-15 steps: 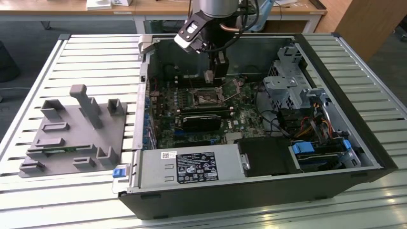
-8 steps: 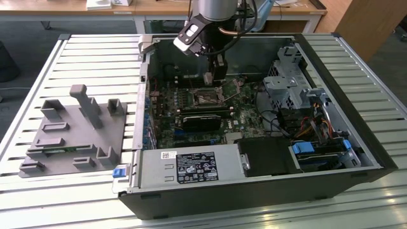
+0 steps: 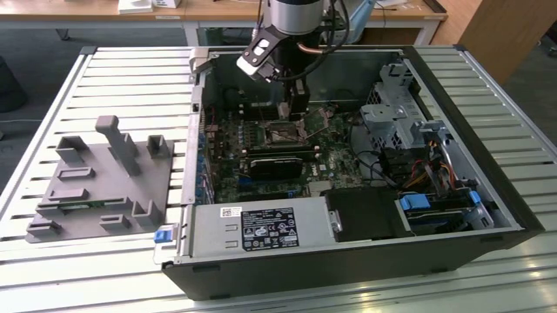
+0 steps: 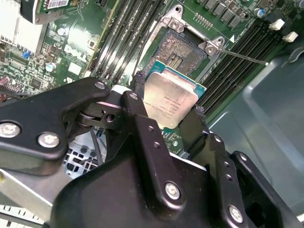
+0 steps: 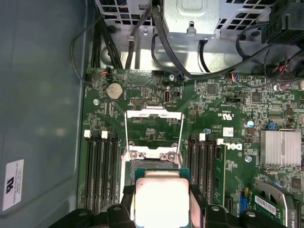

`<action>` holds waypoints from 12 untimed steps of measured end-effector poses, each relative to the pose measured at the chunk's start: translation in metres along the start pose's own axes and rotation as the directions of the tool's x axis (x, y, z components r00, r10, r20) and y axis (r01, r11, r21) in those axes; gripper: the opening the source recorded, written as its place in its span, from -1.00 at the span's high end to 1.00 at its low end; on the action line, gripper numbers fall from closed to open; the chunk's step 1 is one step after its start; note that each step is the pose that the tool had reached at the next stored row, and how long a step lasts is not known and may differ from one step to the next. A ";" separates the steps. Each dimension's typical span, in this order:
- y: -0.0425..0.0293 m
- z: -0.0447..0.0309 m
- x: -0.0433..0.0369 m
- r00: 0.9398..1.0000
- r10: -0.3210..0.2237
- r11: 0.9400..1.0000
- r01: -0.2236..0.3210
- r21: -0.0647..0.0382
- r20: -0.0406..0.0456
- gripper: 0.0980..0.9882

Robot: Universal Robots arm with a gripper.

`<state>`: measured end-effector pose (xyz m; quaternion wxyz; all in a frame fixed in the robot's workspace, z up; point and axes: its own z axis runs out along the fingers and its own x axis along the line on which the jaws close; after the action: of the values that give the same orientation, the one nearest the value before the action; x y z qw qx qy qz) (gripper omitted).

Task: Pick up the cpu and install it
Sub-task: 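Place the cpu into insertion slot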

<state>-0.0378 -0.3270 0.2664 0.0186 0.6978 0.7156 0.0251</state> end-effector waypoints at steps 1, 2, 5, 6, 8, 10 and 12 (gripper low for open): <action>-0.0001 0.0007 0.0000 1.000 0.000 1.000 0.000 0.000 0.000 0.00; -0.0001 0.0014 0.0000 1.000 0.000 1.000 0.000 0.000 0.000 0.00; -0.0005 0.0032 0.0000 1.000 0.000 1.000 0.000 0.000 0.000 0.00; -0.0010 0.0035 0.0000 1.000 0.000 1.000 0.000 0.000 0.000 0.00; -0.0017 0.0044 0.0000 1.000 0.000 1.000 0.000 0.000 0.000 0.00; -0.0018 0.0057 0.0000 1.000 0.000 1.000 0.000 0.000 0.000 0.00; -0.0019 0.0073 0.0000 1.000 0.000 1.000 0.000 0.000 0.000 0.00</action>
<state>-0.0393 -0.3270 0.2589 0.0186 0.6978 0.7156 0.0251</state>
